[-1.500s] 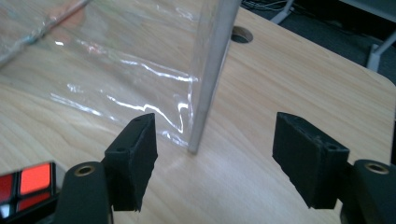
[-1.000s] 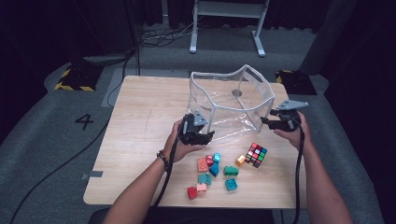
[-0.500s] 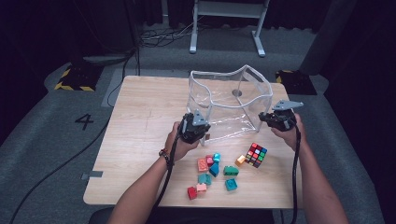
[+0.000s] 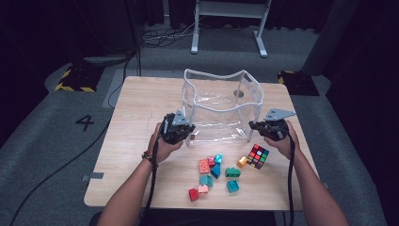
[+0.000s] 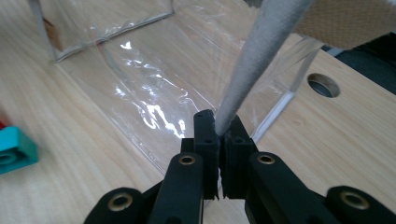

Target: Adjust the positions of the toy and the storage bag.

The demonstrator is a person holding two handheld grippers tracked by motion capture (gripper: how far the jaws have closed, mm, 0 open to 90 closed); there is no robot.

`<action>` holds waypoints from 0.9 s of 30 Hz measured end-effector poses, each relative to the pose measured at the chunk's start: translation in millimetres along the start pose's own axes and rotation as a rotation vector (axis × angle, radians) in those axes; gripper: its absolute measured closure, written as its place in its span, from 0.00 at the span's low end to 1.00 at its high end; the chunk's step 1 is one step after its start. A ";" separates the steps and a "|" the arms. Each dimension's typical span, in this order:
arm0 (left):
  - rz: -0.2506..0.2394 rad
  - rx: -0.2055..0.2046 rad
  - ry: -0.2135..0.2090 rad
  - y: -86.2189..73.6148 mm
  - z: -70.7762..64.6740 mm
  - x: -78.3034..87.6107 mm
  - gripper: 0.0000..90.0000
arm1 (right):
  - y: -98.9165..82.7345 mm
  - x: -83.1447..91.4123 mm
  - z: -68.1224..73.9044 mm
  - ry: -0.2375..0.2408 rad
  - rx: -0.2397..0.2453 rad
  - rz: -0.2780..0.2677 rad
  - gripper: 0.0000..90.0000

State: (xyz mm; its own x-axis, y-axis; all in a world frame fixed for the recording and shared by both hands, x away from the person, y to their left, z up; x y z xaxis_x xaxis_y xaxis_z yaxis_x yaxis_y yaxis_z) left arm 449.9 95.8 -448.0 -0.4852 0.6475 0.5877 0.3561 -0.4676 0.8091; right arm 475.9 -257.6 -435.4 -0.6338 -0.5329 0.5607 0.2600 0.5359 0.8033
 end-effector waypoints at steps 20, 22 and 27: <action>0.066 -0.001 -0.007 -53.5 -17.3 49.9 0.29 | -5.2 20.3 26.4 0.048 -0.051 -0.036 0.52; 0.089 -0.003 -0.057 -65.0 -25.5 53.1 0.25 | -8.4 26.2 27.0 0.032 -0.046 -0.034 0.48; 0.129 -0.026 -0.116 -86.0 -43.6 62.8 0.19 | -18.7 48.2 27.2 0.002 -0.071 -0.064 0.38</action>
Point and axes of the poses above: each handheld gripper's, and its own axes: x roughly backward along the jaws, y roughly out of its top, z roughly to its left, the point moved 2 cm from there along -x, roughly forward along the jaws, and after that the axes turned 4 degrees about -y, right-handed, at the moved point
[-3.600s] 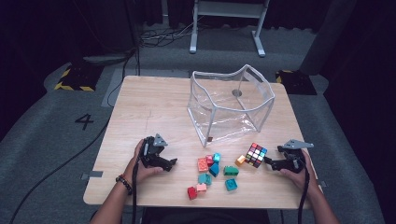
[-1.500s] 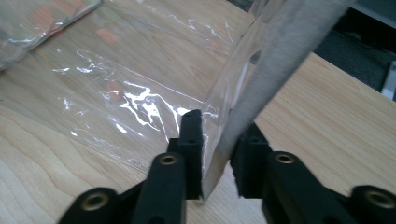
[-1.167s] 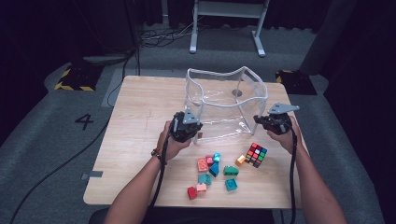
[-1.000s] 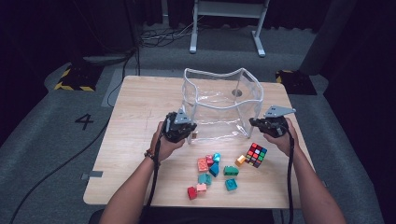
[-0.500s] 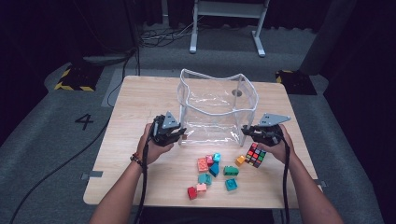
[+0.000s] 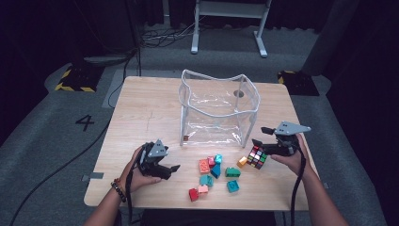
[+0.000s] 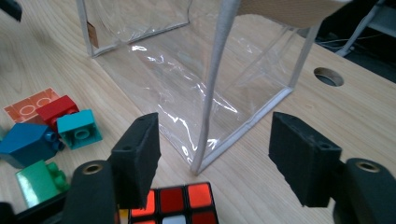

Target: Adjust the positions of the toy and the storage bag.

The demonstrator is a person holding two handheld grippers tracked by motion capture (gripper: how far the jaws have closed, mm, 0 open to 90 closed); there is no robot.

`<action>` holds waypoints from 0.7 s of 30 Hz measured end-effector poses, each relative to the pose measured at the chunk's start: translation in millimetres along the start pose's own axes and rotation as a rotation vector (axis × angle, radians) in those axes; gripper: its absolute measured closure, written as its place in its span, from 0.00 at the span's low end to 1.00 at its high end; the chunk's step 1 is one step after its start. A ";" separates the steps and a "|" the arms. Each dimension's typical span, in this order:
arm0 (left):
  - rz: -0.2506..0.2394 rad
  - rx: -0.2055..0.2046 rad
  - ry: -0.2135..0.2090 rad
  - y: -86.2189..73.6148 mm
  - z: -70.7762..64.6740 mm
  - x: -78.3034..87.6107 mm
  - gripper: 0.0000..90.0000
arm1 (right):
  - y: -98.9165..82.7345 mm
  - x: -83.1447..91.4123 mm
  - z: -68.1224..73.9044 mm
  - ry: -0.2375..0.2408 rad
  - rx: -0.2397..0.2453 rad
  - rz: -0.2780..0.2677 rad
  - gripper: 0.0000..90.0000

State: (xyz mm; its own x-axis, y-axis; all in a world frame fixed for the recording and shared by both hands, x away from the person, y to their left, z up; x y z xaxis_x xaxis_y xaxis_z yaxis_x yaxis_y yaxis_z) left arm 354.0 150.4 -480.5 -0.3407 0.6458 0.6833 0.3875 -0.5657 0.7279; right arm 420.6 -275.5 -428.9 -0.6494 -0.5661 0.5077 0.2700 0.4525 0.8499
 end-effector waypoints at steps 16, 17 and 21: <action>0.082 -0.064 -0.197 -11.2 -65.3 -27.8 0.18 | -56.7 29.9 -26.2 -0.110 -0.097 0.075 0.32; 0.105 -0.055 -0.195 -12.2 -67.8 -28.8 0.18 | -60.5 31.0 -28.7 -0.116 -0.107 0.076 0.32; 0.115 -0.047 -0.213 -12.7 -72.3 -36.8 0.18 | -69.6 31.1 -32.5 -0.129 -0.119 0.104 0.31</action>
Point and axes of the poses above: each handheld gripper's, and its own axes: x roughly backward along the jaws, y roughly out of its top, z roughly to its left, the point moved 2 cm from there along -x, roughly forward along the jaws, and after that the axes turned 4 degrees about -y, right-handed, at the moved point
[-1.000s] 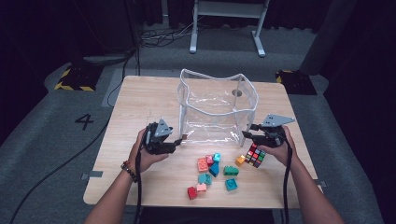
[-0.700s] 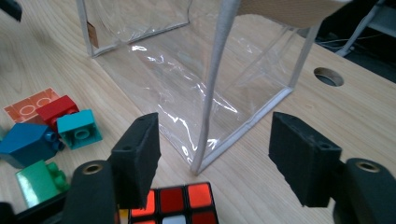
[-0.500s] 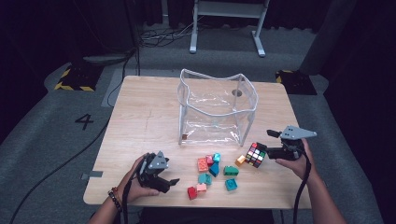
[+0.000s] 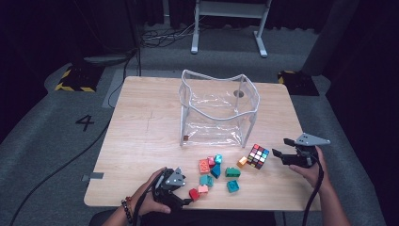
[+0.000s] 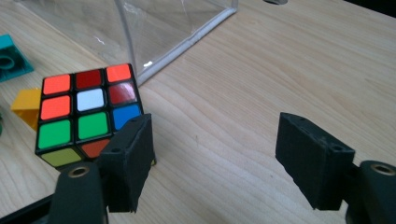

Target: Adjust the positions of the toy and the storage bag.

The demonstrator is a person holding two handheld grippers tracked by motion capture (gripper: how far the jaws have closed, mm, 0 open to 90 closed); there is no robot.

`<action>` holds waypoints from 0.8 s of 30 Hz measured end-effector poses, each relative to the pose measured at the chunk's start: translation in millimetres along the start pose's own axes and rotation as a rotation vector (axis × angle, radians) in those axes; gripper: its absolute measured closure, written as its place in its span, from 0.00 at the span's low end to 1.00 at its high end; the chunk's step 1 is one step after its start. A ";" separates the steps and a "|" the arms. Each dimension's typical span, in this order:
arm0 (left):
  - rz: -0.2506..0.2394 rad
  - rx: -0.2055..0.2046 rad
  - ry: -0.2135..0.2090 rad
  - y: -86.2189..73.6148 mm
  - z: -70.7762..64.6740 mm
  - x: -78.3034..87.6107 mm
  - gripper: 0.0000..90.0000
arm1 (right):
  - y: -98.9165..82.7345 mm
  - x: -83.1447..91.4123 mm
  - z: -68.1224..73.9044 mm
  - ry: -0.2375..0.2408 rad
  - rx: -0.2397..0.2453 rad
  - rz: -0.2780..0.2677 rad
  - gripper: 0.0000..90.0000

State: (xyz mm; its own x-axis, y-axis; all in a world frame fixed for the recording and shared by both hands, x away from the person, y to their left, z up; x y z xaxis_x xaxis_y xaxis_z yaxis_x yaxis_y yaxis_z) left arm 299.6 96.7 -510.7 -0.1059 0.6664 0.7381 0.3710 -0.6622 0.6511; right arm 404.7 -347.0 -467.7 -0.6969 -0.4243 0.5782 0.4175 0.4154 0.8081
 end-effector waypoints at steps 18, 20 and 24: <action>0.019 -0.025 0.109 27.9 23.1 -24.0 0.18 | -11.4 -8.6 7.2 0.042 0.021 0.040 0.31; -0.004 -0.032 0.120 31.0 30.0 -26.2 0.18 | -10.6 -8.4 11.2 0.061 0.039 0.035 0.30; -0.046 0.011 0.118 32.7 37.0 -28.1 0.18 | -9.1 -7.3 18.1 0.099 0.058 0.025 0.28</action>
Point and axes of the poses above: each handheld gripper's, and its own axes: x roughly backward along the jaws, y roughly out of its top, z roughly to its left, the point moved 2 cm from there along -x, roughly forward along the jaws, and after that the axes turned 4 degrees about -y, right-handed, at the moved point
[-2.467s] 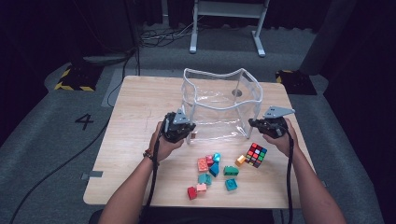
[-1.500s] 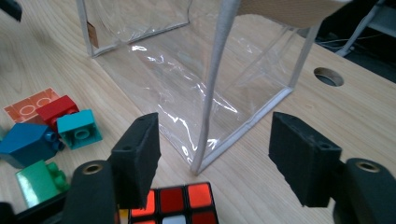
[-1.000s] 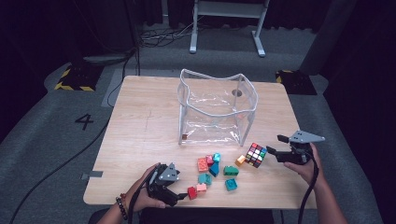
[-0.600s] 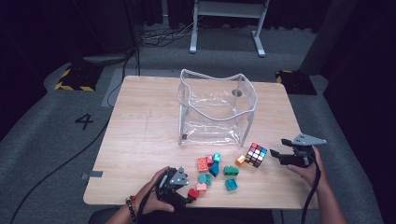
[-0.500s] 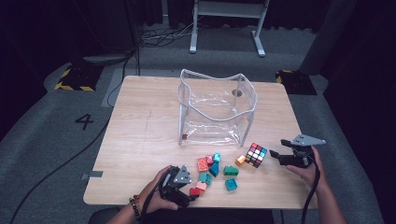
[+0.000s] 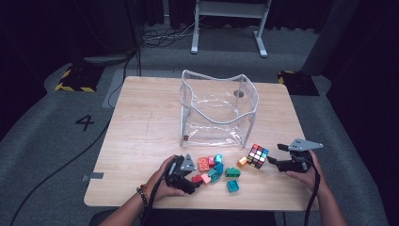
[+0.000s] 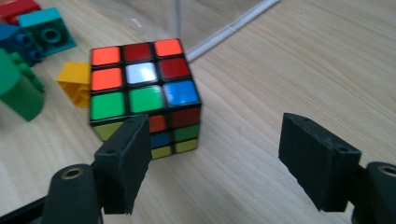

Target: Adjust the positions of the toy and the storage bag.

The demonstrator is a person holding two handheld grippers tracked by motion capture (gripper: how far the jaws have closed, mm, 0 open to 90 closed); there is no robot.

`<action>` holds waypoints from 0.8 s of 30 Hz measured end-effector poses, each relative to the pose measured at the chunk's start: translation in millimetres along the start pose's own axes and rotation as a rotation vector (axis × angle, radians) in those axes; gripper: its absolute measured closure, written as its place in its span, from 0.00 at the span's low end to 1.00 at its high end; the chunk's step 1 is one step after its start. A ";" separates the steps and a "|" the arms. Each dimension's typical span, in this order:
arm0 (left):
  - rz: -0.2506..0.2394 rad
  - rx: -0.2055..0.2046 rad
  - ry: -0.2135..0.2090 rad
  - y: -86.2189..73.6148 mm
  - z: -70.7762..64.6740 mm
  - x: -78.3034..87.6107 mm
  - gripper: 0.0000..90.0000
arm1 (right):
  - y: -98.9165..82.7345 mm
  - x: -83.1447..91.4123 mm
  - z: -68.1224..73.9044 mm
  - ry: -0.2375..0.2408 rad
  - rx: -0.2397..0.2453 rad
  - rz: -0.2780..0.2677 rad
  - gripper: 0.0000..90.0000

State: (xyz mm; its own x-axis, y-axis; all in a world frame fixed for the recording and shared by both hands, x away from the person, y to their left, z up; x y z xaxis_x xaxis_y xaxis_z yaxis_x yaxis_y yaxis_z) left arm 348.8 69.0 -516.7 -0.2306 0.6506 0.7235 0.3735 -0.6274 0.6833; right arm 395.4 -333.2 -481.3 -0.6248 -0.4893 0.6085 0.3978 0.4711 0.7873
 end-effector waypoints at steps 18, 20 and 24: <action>0.006 0.015 0.049 -35.7 30.9 36.1 0.17 | 6.0 -32.7 40.4 0.091 0.019 0.017 0.22; 0.006 0.036 0.053 -39.0 36.4 39.2 0.16 | 7.1 -38.4 42.5 0.054 0.014 0.030 0.22; -0.001 0.066 0.079 -42.8 46.5 43.9 0.15 | 7.5 -42.7 41.3 0.012 0.014 0.030 0.29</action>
State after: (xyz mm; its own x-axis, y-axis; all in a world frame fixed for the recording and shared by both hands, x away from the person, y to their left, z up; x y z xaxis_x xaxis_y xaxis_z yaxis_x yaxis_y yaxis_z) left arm 364.5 144.3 -518.7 -0.3001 0.6141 0.7300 0.4310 -0.5954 0.6780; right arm 397.3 -278.4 -505.4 -0.6048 -0.4835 0.6328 0.4064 0.4960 0.7673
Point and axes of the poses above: each handheld gripper's, and its own axes: x roughly backward along the jaws, y roughly out of its top, z roughly to its left, the point moved 2 cm from there along -x, roughly forward along the jaws, and after that the axes turned 4 degrees about -y, right-handed, at the moved point
